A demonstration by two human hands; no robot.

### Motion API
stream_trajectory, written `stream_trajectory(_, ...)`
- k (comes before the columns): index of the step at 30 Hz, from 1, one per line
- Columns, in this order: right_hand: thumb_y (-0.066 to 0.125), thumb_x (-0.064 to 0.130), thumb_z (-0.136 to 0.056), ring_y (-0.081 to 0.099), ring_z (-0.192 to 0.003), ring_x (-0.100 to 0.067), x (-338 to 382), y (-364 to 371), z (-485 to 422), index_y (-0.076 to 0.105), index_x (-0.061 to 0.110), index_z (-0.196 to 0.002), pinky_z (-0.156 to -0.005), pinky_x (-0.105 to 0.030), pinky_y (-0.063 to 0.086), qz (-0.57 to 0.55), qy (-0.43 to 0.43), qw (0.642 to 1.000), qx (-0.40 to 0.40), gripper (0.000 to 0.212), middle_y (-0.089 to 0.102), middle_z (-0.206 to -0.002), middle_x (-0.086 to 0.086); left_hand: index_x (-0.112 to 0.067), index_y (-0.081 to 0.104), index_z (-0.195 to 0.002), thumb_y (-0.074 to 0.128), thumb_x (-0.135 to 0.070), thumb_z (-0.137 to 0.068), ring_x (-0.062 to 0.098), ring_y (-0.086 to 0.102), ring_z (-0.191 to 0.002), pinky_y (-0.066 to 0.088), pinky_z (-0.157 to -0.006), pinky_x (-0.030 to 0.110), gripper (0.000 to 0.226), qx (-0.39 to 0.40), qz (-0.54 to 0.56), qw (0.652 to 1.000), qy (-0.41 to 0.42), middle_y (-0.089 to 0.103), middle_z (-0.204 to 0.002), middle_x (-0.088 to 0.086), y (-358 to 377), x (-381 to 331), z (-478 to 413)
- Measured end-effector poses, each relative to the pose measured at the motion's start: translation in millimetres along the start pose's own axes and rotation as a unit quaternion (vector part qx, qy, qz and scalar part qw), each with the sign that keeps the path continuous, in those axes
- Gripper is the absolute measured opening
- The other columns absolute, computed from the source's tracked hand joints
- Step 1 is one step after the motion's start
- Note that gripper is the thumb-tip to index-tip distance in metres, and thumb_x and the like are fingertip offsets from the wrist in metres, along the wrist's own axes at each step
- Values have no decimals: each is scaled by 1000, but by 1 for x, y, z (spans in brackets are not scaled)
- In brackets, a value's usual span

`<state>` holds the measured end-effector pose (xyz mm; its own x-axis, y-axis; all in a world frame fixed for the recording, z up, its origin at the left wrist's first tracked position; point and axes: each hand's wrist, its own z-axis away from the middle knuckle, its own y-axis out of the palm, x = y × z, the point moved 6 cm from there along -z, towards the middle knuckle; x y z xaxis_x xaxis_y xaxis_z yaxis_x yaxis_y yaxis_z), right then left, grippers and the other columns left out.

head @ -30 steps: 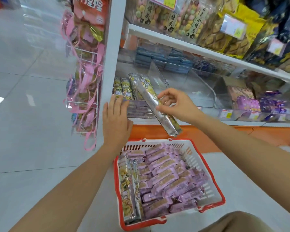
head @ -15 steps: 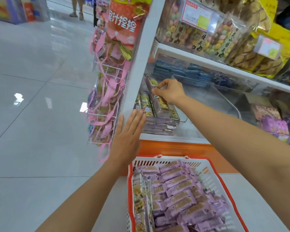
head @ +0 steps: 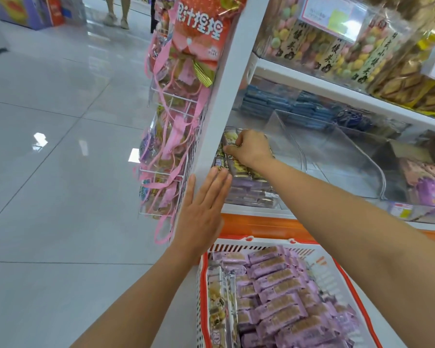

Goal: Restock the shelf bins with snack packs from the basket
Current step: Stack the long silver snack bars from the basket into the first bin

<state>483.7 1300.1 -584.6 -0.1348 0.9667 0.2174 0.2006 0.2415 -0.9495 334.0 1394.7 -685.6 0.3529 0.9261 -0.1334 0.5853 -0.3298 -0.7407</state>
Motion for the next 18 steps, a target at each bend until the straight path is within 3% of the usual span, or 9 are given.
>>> stream_trajectory(3,68,44,-86,60,-69,-28,-6,1,0,64,3,-65,-61,-30,38,-26,10,999,32,46,61,-64,-12,-8,23,-156,64,-3,-74,25,9,-153,13,-120,57,92,14,12,1000,-4,17,-164,8,-1,-1,0)
stream_trajectory(7,59,40,-93,64,-78,-31,-9,-4,9,73,-2,-92,-73,-38,51,-53,-7,996,74,45,70,-83,-19,-8,21,-156,64,-1,-72,25,8,-153,12,-121,55,95,38,28,999,-23,17,-164,7,-4,-6,-1)
stream_trajectory(11,60,23,-93,60,-73,-21,-3,-25,41,69,6,-104,-72,-36,50,-132,-63,989,-27,22,68,-82,-10,-6,22,-156,64,-1,-70,26,9,-152,7,-121,49,95,55,41,997,-39,18,-164,10,-9,-11,0)
stream_trajectory(15,57,20,-93,52,-62,-11,-4,-31,86,65,17,-91,-63,-34,48,-222,-89,967,-83,9,61,-69,-2,-2,27,-153,64,3,-68,33,15,-149,4,-123,44,93,49,74,995,-53,25,-159,18,-8,-19,22)
stream_trajectory(18,56,18,-95,47,-58,-7,-11,-22,122,62,14,-87,-57,-31,44,-250,-103,959,-91,10,57,-66,-1,-2,34,-150,62,1,-69,38,29,-142,19,-120,51,86,85,90,990,-64,35,-151,20,3,-24,48)
